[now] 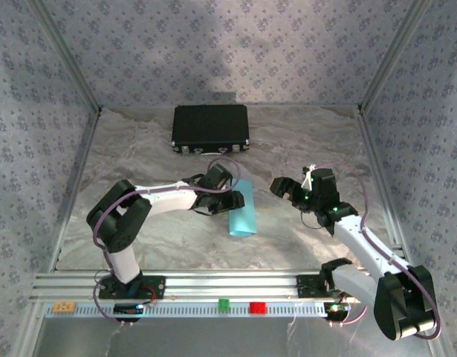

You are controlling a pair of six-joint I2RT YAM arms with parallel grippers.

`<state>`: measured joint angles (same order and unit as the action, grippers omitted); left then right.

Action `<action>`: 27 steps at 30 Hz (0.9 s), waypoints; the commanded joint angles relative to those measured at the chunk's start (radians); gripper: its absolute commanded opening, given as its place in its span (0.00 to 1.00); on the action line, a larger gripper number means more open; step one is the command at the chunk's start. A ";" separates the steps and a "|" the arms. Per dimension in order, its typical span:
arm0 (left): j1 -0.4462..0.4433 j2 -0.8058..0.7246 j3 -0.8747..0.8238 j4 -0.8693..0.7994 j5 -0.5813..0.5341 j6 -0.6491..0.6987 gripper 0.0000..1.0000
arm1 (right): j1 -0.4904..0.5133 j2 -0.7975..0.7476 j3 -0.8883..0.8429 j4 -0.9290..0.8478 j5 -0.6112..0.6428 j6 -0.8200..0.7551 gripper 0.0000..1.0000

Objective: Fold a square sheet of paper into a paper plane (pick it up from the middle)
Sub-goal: First fold the square sheet of paper in half at the center of the table.

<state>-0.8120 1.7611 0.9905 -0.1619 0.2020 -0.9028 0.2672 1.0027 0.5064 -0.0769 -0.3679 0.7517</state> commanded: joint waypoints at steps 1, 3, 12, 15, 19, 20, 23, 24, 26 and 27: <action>-0.004 -0.037 0.033 -0.081 -0.049 0.053 0.59 | 0.006 0.011 -0.007 0.011 -0.016 0.003 0.94; -0.004 -0.033 0.040 -0.092 -0.048 0.066 0.56 | 0.009 0.016 -0.005 0.012 -0.017 0.004 0.94; -0.003 0.008 0.059 -0.141 -0.050 0.086 0.51 | 0.017 0.022 -0.003 0.004 -0.005 0.007 0.95; -0.003 0.016 0.057 -0.148 -0.062 0.081 0.49 | 0.019 0.022 0.001 -0.005 0.000 0.006 0.96; -0.001 0.041 0.072 -0.168 -0.044 0.109 0.49 | 0.018 0.022 0.000 -0.009 0.003 0.006 0.96; -0.001 0.048 0.080 -0.177 -0.043 0.113 0.49 | 0.018 0.021 -0.002 -0.009 0.003 0.006 0.96; 0.000 0.064 0.088 -0.193 -0.044 0.116 0.49 | 0.019 0.020 -0.002 -0.012 0.003 0.006 0.96; 0.000 0.068 0.088 -0.192 -0.043 0.115 0.49 | 0.019 0.019 -0.004 -0.014 0.006 0.005 0.96; 0.000 0.075 0.091 -0.194 -0.042 0.112 0.50 | 0.019 0.016 -0.006 -0.015 0.009 0.008 0.97; 0.001 0.077 0.092 -0.193 -0.042 0.109 0.50 | 0.019 0.015 -0.005 -0.017 0.009 0.006 0.97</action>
<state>-0.8097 1.8034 1.0657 -0.3187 0.1635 -0.8082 0.2802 1.0222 0.5064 -0.0784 -0.3641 0.7517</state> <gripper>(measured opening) 0.500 0.965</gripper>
